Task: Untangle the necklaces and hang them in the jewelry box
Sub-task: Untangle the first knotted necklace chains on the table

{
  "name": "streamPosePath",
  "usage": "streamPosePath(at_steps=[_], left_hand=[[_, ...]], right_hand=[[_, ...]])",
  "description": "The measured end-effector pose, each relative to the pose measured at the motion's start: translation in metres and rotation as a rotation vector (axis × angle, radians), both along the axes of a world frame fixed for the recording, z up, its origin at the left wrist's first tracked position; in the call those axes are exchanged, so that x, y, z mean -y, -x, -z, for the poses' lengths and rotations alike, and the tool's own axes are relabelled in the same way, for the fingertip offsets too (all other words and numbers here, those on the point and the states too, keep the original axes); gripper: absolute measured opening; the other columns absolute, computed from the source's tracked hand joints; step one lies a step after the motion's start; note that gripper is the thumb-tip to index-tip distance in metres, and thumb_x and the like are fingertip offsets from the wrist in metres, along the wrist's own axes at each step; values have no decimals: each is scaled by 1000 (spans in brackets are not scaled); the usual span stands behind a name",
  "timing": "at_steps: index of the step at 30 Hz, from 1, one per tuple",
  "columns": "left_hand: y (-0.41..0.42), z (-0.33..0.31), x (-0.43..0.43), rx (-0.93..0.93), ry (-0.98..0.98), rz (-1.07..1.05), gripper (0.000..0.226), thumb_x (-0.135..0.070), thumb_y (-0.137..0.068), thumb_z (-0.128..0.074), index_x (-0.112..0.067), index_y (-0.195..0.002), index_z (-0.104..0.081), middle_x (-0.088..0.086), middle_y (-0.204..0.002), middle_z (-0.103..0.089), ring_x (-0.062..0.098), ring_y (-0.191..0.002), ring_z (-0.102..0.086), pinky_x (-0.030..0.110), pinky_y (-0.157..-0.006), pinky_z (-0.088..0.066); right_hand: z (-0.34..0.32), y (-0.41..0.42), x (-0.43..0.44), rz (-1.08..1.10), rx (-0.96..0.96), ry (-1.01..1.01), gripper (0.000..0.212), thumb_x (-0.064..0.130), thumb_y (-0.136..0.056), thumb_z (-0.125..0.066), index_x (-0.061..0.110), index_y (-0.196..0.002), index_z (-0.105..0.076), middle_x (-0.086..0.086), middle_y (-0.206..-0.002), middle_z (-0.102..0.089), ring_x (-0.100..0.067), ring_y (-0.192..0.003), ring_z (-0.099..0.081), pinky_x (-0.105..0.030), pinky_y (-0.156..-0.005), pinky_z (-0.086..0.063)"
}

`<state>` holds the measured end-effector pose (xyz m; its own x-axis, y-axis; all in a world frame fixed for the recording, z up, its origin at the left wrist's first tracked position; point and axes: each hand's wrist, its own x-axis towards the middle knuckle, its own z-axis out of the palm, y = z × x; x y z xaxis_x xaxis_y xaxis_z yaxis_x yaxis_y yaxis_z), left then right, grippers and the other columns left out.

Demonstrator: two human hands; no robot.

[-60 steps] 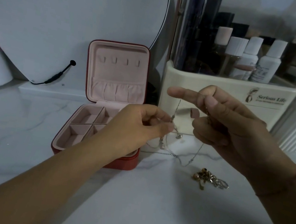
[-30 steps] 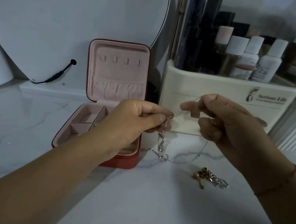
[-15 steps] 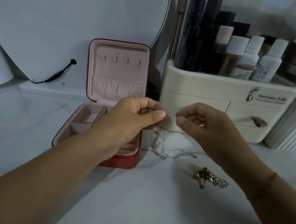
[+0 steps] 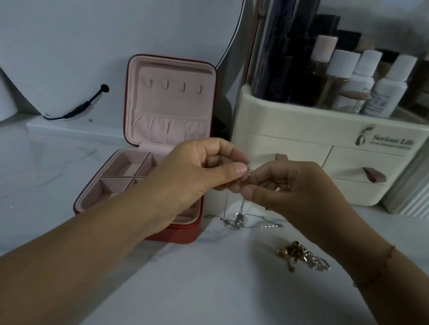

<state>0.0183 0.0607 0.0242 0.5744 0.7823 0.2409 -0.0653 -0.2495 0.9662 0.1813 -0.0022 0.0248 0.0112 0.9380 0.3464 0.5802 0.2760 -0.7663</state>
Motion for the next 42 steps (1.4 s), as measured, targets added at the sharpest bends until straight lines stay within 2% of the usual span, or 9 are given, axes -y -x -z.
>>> streamPosePath(at_steps=[6, 11, 16, 20, 25, 28, 32, 37, 42], left_hand=[[4, -7, -6, 150, 86, -16, 12, -5, -85, -57, -13, -91, -65, -3, -67, -66, 5, -51, -52, 16, -55, -46], [8, -10, -11, 215, 177, -42, 18, 0, -90, -49, -8, -95, -64, 0, -65, -59, 5, -44, -40, 16, -44, -36], [8, -8, -11, 54, 153, -88, 21, -2, -92, -48, -11, -88, -68, -1, -60, -53, 6, -44, -35, 15, -40, -26], [8, -6, -9, -49, 100, -65, 17, -14, -90, -57, -18, -86, -73, -5, -56, -44, 5, -45, -31, 14, -41, -25], [6, -6, -1, -118, 42, 6, 26, -32, -74, -65, -16, -93, -73, -9, -50, -38, 7, -48, -28, 17, -45, -25], [3, -3, 2, -111, 16, 33, 31, -33, -67, -66, -16, -92, -72, -5, -55, -49, 7, -51, -40, 16, -48, -35], [1, -1, 4, -104, 7, 45, 34, -32, -65, -68, -15, -94, -72, -1, -68, -58, 6, -53, -42, 13, -47, -36], [1, -1, 2, -72, -19, -2, 27, -35, -66, -68, -19, -87, -73, -13, -52, -49, 2, -47, -34, 11, -45, -30], [3, -2, 0, -29, -10, 20, 14, -22, -86, -59, -12, -85, -68, -10, -56, -57, 5, -48, -36, 14, -45, -30]], right_hand=[[6, -6, -3, 38, 6, 165, 6, 21, -77, -75, 16, -80, -75, -3, -76, -74, -20, -78, -69, -27, -80, -54], [5, -7, -4, 6, -70, 195, 4, 19, -80, -71, 18, -81, -74, 0, -79, -74, -11, -74, -67, -20, -74, -53], [-2, -13, -3, -70, -393, 135, 18, 22, -83, -60, 7, -86, -69, -4, -84, -72, -16, -81, -64, -29, -79, -53], [-5, -15, -4, -191, -623, 112, 15, 23, -87, -59, 12, -79, -66, -7, -76, -64, -16, -70, -59, -25, -70, -53], [-7, -15, -3, -262, -694, 106, 15, 24, -84, -55, 11, -85, -61, 4, -52, -37, -9, -47, -28, -20, -45, -29], [-7, -13, -2, -277, -661, 117, 15, 23, -85, -54, 11, -85, -63, 6, -48, -26, -9, -44, -18, -22, -44, -15], [-8, -12, 0, -281, -638, 130, 15, 23, -85, -55, 12, -84, -66, 8, -46, -26, -8, -42, -18, -24, -44, -13], [-6, -11, -1, -266, -616, 126, 15, 23, -84, -56, 10, -85, -64, 5, -49, -30, -9, -45, -21, -23, -46, -16], [0, -13, -5, -201, -601, 117, 16, 23, -82, -56, 11, -82, -66, -4, -77, -61, -11, -71, -55, -22, -67, -45]])
